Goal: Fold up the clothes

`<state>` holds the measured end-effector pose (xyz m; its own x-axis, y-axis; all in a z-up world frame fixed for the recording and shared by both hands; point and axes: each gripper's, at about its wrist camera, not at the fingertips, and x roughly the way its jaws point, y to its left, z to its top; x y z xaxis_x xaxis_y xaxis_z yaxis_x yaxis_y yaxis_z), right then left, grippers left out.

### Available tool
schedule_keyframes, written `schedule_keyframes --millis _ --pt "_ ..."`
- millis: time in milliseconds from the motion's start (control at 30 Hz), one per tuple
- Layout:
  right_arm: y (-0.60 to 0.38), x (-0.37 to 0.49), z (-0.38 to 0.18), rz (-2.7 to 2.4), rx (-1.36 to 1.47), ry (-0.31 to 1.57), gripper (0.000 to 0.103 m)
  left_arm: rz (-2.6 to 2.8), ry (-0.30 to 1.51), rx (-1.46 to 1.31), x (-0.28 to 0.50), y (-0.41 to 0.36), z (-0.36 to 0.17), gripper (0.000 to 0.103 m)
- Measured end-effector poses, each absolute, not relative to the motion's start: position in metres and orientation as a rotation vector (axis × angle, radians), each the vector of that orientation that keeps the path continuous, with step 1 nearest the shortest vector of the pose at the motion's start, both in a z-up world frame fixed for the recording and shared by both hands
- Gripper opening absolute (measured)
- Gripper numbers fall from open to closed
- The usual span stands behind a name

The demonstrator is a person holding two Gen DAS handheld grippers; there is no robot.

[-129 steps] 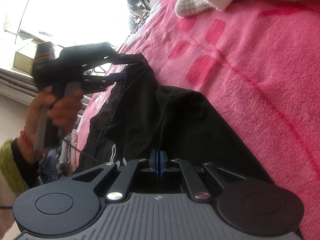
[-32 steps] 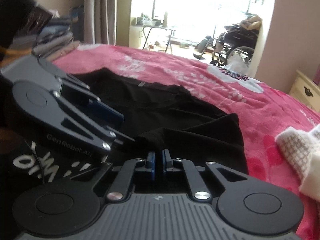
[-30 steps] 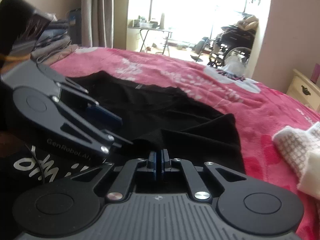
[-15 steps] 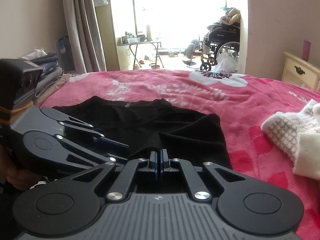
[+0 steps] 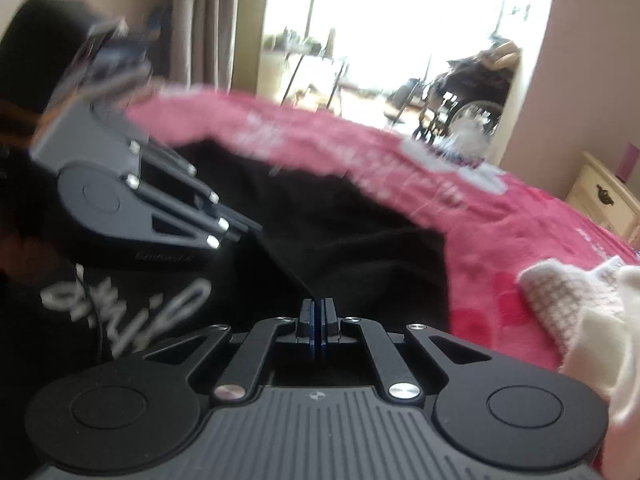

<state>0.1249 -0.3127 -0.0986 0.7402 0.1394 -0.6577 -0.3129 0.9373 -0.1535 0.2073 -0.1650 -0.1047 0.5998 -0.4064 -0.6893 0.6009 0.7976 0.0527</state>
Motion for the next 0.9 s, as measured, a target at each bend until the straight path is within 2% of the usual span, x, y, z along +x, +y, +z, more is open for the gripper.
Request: schedule_keyframes --millis 200,433,500,633,900 --pt "-0.338 0.109 -0.098 0.135 -0.238 0.707 0.005 -0.579 0.720 0.279 0.209 -0.161 -0.110 0.001" --pt "-0.378 0.080 -0.091 0.064 -0.060 0.739 0.008 -0.584 0.739 0.245 0.213 -0.156 -0.110 0.002" --pt "-0.371 0.075 -0.089 0.097 -0.073 0.728 0.008 -0.582 0.742 0.239 0.213 -0.155 -0.111 0.002" --pt "-0.344 0.075 -0.091 0.177 -0.158 0.711 0.017 -0.581 0.745 0.238 0.213 -0.155 -0.111 0.002" --pt "-0.311 0.096 -0.105 0.253 -0.278 0.738 0.023 -0.579 0.746 0.243 0.214 -0.155 -0.112 0.003"
